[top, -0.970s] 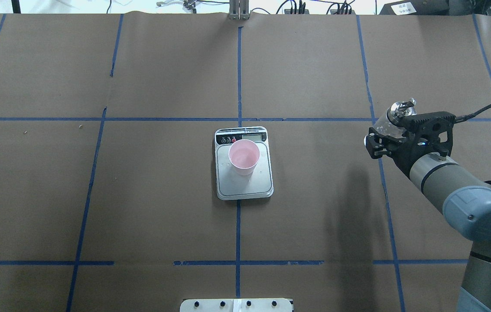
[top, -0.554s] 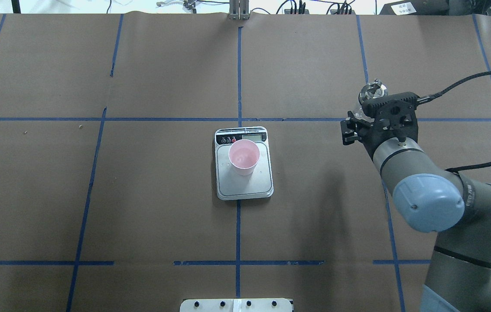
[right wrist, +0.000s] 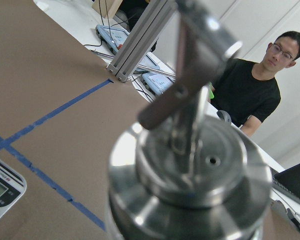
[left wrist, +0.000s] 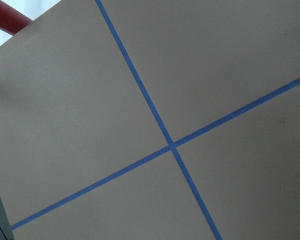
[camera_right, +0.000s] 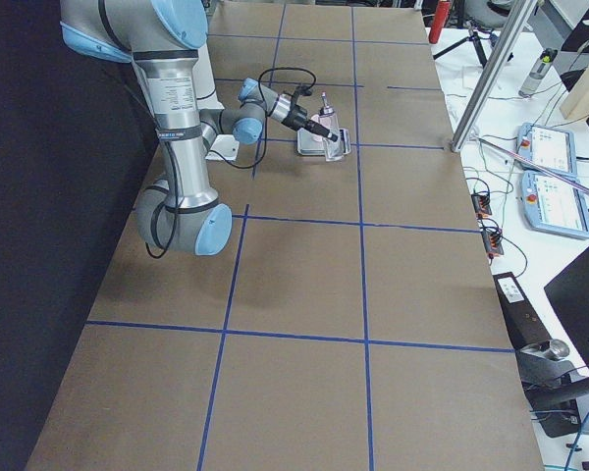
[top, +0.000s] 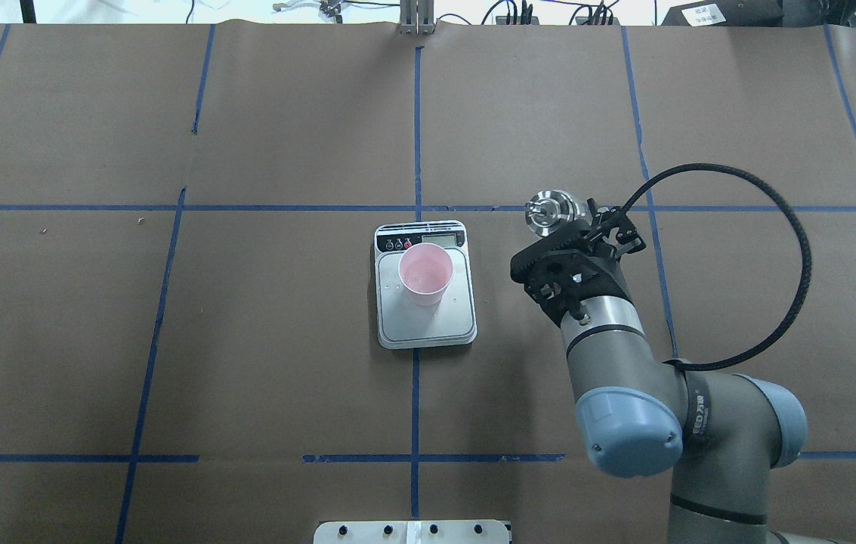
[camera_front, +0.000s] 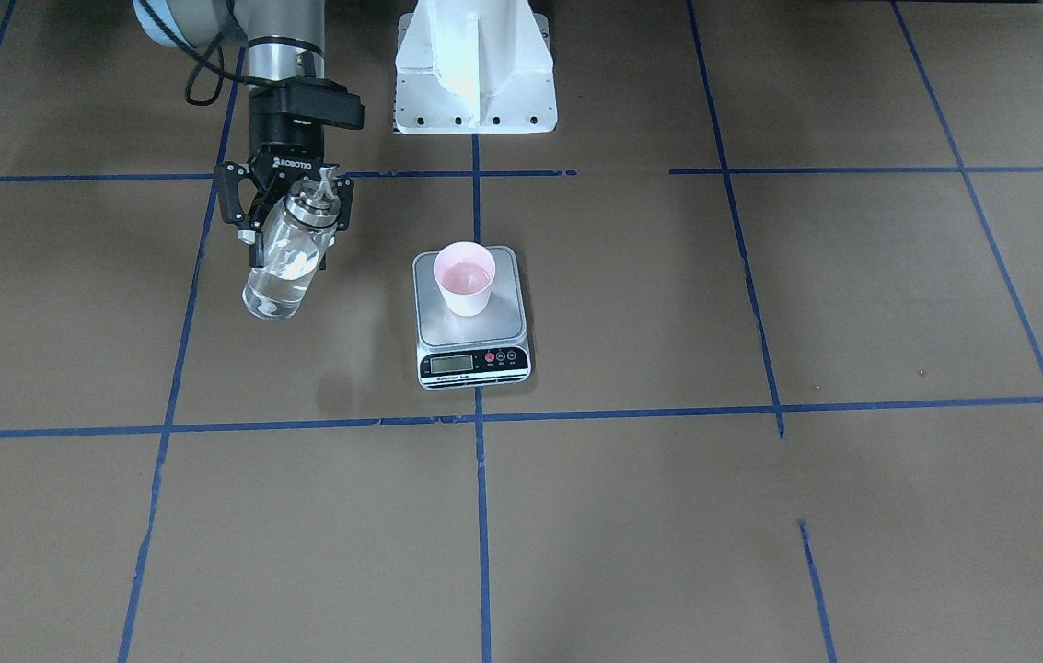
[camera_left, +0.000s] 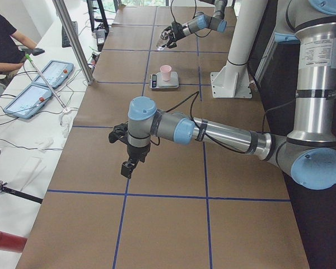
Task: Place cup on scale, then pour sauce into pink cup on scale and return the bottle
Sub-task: 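Carry the bottle with the right gripper over the pink cup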
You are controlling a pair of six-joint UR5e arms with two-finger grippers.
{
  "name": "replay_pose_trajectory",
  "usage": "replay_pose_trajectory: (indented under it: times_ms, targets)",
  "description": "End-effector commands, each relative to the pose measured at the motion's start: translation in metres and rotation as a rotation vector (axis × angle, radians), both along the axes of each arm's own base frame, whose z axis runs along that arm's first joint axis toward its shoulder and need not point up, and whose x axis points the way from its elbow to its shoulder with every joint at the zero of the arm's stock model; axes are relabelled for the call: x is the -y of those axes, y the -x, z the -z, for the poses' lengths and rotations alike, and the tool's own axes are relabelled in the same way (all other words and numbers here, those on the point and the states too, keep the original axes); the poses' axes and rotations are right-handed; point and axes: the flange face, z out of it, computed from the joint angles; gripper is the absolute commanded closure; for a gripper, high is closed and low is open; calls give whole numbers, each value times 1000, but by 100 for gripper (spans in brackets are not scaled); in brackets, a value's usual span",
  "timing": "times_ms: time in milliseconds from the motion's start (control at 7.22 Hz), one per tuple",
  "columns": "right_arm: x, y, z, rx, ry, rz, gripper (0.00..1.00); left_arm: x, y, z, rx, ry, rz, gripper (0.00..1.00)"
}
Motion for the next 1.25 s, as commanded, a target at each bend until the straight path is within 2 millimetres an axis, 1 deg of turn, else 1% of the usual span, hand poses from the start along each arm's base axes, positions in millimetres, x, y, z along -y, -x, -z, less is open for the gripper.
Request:
replay_pose_trajectory:
  times_ms: [0,277,416,693,831,1109]
  targets:
    - [-9,14,-1,-141,-86,-1,100,-1,0,-34,1,62,-8,0]
    - [-7,17,-8,-251,-124,-2,100,4,-1,-64,3,94,-11,0]
    - [-5,17,-8,-338,-158,2,100,-1,1,-70,2,82,-9,0]
    - [-5,23,-12,-446,-164,23,100,0,-1,-82,-9,109,-3,0]
    - [-6,25,-12,-484,-161,26,100,1,-1,-94,-8,133,-1,0]
    - [-2,43,23,-524,-152,32,100,3,-1,-106,-7,155,-4,0]
